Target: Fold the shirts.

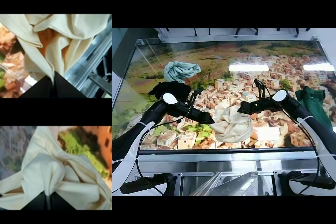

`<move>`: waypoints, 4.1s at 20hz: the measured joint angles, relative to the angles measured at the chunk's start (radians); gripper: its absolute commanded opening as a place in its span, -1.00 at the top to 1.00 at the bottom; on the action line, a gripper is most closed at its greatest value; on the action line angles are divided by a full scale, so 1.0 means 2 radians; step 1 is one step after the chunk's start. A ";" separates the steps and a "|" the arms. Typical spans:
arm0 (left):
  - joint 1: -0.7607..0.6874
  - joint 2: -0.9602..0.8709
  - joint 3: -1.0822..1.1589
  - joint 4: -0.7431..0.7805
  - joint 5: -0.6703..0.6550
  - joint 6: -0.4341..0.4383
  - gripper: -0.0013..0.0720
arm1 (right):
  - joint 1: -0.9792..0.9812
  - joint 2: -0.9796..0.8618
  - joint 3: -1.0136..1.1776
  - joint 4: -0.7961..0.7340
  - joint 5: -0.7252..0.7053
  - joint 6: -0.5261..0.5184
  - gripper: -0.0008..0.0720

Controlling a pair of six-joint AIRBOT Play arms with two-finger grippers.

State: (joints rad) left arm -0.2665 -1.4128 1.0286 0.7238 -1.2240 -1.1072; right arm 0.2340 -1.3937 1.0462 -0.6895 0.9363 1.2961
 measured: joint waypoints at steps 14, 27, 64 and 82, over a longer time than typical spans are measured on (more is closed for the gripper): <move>0.172 0.213 0.168 0.039 -0.013 -0.034 0.93 | -0.075 0.318 0.043 -0.115 0.057 0.077 0.91; 0.239 0.344 0.263 0.096 -0.084 -0.137 0.93 | -0.076 0.413 0.169 -0.281 0.123 0.141 0.91; 0.030 0.088 -0.086 0.029 0.033 -0.150 -0.79 | -0.135 0.160 0.052 -0.253 0.066 0.110 -0.97; -0.153 -0.121 -0.046 -0.104 0.199 -0.144 0.93 | -0.137 0.189 0.045 -0.255 0.074 0.111 -0.97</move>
State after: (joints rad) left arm -0.5716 -1.6550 0.9375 0.5152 -0.8253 -1.3949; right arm -0.0391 -1.0157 1.1366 -1.1995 1.0847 1.5173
